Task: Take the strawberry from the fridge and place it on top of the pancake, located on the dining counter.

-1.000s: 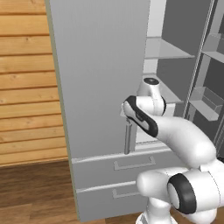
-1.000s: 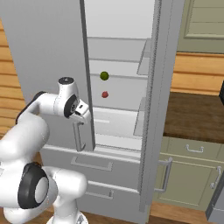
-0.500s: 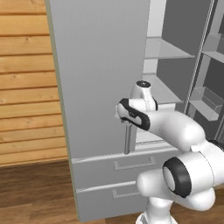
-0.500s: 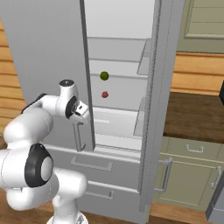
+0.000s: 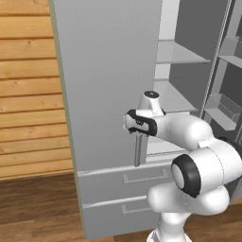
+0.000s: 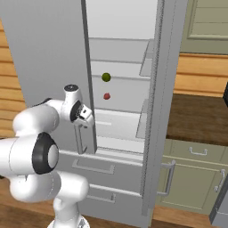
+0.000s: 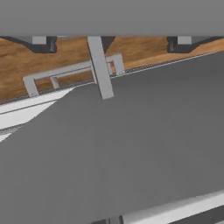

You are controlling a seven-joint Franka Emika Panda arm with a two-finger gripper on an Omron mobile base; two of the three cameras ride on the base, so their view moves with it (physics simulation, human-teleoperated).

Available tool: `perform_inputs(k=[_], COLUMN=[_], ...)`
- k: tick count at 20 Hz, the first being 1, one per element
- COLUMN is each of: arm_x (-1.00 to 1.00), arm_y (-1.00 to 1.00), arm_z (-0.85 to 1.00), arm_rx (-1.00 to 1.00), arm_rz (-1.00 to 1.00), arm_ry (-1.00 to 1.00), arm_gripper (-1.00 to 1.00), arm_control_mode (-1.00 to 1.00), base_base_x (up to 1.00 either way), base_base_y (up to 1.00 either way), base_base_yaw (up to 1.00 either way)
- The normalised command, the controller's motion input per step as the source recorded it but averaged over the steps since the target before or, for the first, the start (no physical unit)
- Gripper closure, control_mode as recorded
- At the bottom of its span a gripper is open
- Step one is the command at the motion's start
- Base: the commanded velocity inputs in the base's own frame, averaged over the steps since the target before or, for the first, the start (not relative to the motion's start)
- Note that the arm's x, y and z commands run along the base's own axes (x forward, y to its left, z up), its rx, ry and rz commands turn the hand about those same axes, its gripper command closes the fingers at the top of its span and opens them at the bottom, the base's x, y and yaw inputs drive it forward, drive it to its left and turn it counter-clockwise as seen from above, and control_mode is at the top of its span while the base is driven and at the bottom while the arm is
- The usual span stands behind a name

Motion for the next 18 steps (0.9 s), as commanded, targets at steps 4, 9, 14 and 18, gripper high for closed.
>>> perform_inputs(k=[4, 9, 14, 18], arm_x=[0.16, 0.06, 0.2, -0.33], arm_y=[0.0, 0.0, 0.0, 0.11], arm_z=[-0.2, -0.37, -0.41, -0.18], arm_rx=[0.0, 0.0, 0.0, 0.0], arm_rz=[0.0, 0.0, 0.0, 0.0], arm_ry=[0.0, 0.0, 0.0, 0.0], arm_gripper=[-1.0, 1.0, 1.0, 1.0], arm_control_mode=[-1.0, -1.0, -1.0, -1.0], base_base_x=[0.0, 0.0, 0.0, 0.0], base_base_y=[0.0, 0.0, 0.0, 0.0], base_base_yaw=[0.0, 0.0, 0.0, 0.0])
